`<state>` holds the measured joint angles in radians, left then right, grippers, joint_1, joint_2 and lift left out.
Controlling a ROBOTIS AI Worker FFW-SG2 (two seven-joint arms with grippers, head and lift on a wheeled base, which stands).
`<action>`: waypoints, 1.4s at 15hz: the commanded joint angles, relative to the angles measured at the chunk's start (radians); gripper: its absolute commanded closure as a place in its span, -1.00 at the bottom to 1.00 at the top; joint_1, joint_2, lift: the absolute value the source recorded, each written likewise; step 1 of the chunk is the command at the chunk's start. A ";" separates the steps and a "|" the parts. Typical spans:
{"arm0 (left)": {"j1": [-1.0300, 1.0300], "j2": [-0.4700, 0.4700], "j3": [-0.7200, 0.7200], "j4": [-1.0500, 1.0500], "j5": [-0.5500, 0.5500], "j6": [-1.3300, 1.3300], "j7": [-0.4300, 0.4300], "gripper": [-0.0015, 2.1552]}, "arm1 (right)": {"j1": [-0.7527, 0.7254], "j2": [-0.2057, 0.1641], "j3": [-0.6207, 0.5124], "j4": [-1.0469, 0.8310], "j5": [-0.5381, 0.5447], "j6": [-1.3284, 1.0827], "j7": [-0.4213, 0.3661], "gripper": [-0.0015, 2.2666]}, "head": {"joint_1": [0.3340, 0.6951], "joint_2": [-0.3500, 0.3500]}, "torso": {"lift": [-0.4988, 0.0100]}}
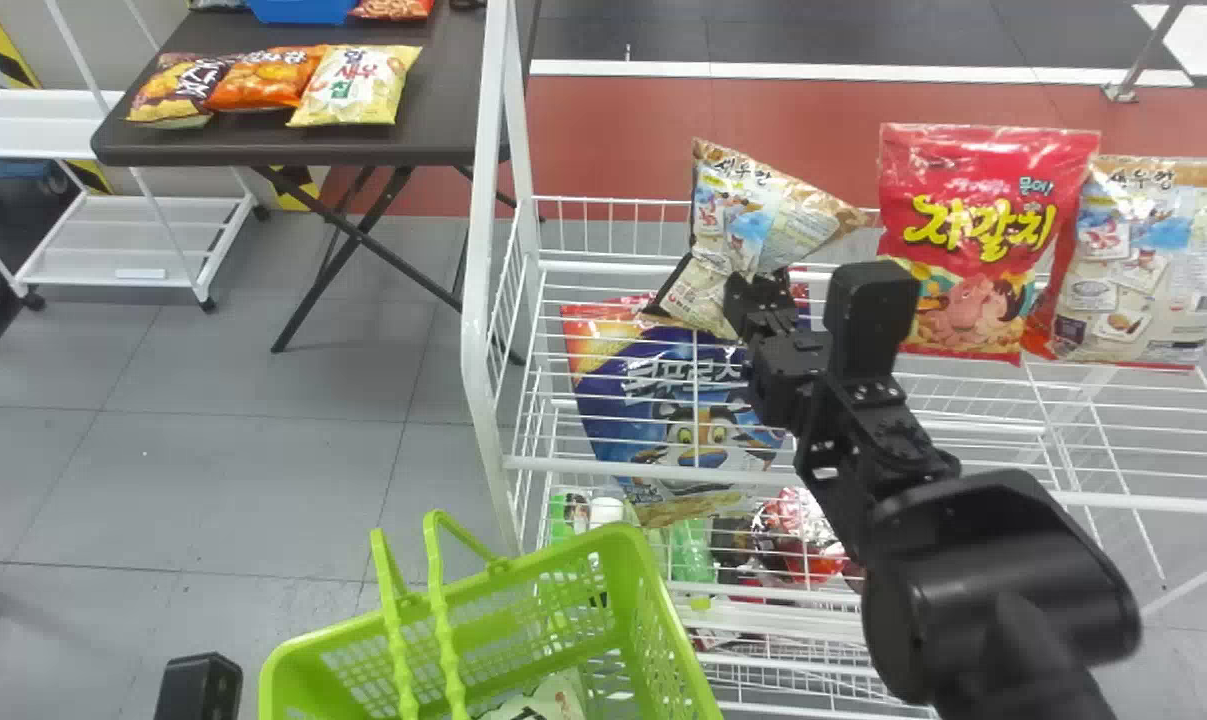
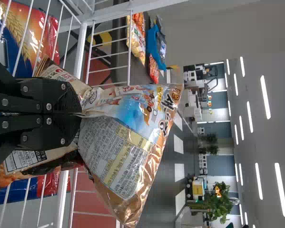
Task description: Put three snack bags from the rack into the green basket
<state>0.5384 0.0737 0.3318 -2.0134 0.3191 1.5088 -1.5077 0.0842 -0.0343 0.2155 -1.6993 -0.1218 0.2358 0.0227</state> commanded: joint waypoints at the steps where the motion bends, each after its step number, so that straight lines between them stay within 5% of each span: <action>1: -0.002 0.000 0.007 0.001 0.002 0.000 0.000 0.99 | 0.149 -0.009 -0.031 -0.243 -0.022 0.119 0.013 0.99 | 1.00 0.11 | 0.96; 9: -0.021 -0.002 -0.008 0.001 0.000 0.006 0.006 0.99 | 0.477 -0.027 -0.140 -0.760 -0.306 0.810 0.184 0.99 | 1.00 0.22 | 0.96; 12: -0.021 -0.003 -0.008 0.002 0.000 0.006 0.006 0.99 | 0.497 -0.027 -0.131 -0.824 -0.401 0.994 0.204 0.99 | 1.00 0.48 | 0.96; 16: -0.021 -0.003 -0.008 0.002 0.002 0.006 0.004 0.99 | 0.463 -0.033 -0.059 -0.734 -0.369 1.135 0.203 0.99 | 1.00 0.90 | 0.96; 17: -0.021 -0.003 -0.010 0.001 0.002 0.006 0.004 0.99 | 0.447 -0.039 -0.025 -0.688 -0.334 1.126 0.203 0.85 | 1.00 0.95 | 0.96; 18: -0.023 -0.003 -0.011 0.001 0.002 0.006 0.004 0.99 | 0.427 -0.056 0.016 -0.632 -0.295 1.074 0.215 0.42 | 1.00 1.00 | 0.96; 20: -0.023 -0.003 -0.017 0.001 0.002 0.006 0.004 0.99 | 0.404 -0.099 0.107 -0.545 -0.187 0.853 0.235 -1.00 | 1.00 1.00 | 0.96; 21: -0.021 -0.003 -0.017 0.001 0.002 0.006 0.004 0.99 | 0.405 -0.101 0.133 -0.536 -0.142 0.804 0.237 -1.00 | 1.00 1.00 | 0.96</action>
<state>0.5158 0.0705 0.3163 -2.0117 0.3206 1.5149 -1.5031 0.4951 -0.1209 0.2978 -2.2687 -0.3352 1.1449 0.2595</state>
